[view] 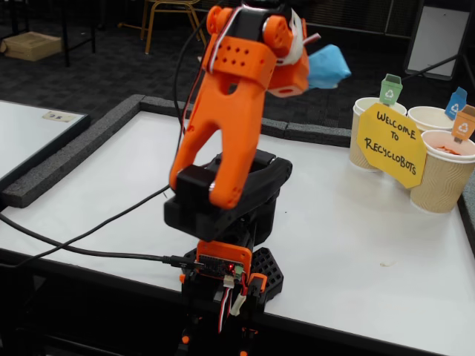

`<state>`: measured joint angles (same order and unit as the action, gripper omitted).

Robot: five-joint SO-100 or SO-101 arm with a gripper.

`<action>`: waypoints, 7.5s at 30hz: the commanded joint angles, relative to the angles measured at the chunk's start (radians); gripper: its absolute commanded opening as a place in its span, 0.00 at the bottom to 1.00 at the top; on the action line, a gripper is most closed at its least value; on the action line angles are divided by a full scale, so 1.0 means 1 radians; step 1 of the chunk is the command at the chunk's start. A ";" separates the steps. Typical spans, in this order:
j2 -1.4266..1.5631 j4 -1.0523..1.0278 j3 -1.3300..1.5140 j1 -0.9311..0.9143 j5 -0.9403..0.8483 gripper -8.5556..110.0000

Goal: Sort rubbish by color.

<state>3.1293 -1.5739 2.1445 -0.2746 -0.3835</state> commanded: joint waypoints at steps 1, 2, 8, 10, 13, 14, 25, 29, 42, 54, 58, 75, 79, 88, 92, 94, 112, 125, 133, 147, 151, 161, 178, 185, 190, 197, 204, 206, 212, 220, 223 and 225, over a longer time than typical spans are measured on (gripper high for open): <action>0.034 0.040 -0.015 -0.101 0.032 0.07; 0.051 0.040 -0.015 -0.118 0.032 0.07; 0.086 0.040 -0.015 -0.172 0.034 0.07; 0.087 0.043 -0.017 -0.193 0.040 0.07; 0.087 0.043 -0.015 -0.204 0.040 0.07; 0.087 0.044 -0.015 -0.199 0.040 0.07; -0.259 0.301 -0.087 -0.239 0.038 0.07; -0.469 0.471 -0.130 -0.268 0.038 0.07; -1.146 0.646 -0.594 -0.273 0.038 0.07; -1.485 0.646 -1.005 -0.259 0.026 0.07; -1.532 0.655 -1.034 -0.267 0.026 0.08; -1.595 0.736 -1.023 -0.296 0.023 0.16; -1.595 0.756 -1.000 -0.307 0.023 0.18; -1.595 0.761 -0.977 -0.322 0.023 0.21; -1.594 0.756 -0.963 -0.322 0.023 0.21; -1.592 0.753 -0.963 -0.322 0.023 0.21; -1.235 0.385 -0.992 -0.140 0.037 0.10; -0.971 0.081 -0.871 0.261 0.031 0.07; -0.931 -0.071 -0.871 0.525 0.028 0.07; -0.804 -0.178 -0.739 0.969 0.026 0.07; -0.793 -0.178 -0.706 0.999 0.025 0.07; -0.686 -0.179 -0.465 1.279 0.026 0.07; -0.623 -0.181 -0.296 1.767 0.026 0.07; -0.623 -0.181 -0.296 1.865 0.025 0.07; -0.623 -0.181 -0.295 1.804 0.025 0.07; -0.621 -0.158 -0.310 1.526 0.023 0.07; -0.620 -0.156 -0.327 1.419 0.035 0.07; -0.620 -0.150 -0.328 1.362 0.035 0.07; -0.620 -0.101 -0.328 1.045 0.035 0.07; -0.620 -0.012 -0.308 0.459 0.035 0.07; -0.620 -0.009 -0.296 0.307 0.035 0.07; -0.620 -0.008 -0.287 0.206 0.037 0.07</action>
<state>2.4436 -1.6122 1.8745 0.1350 -0.3636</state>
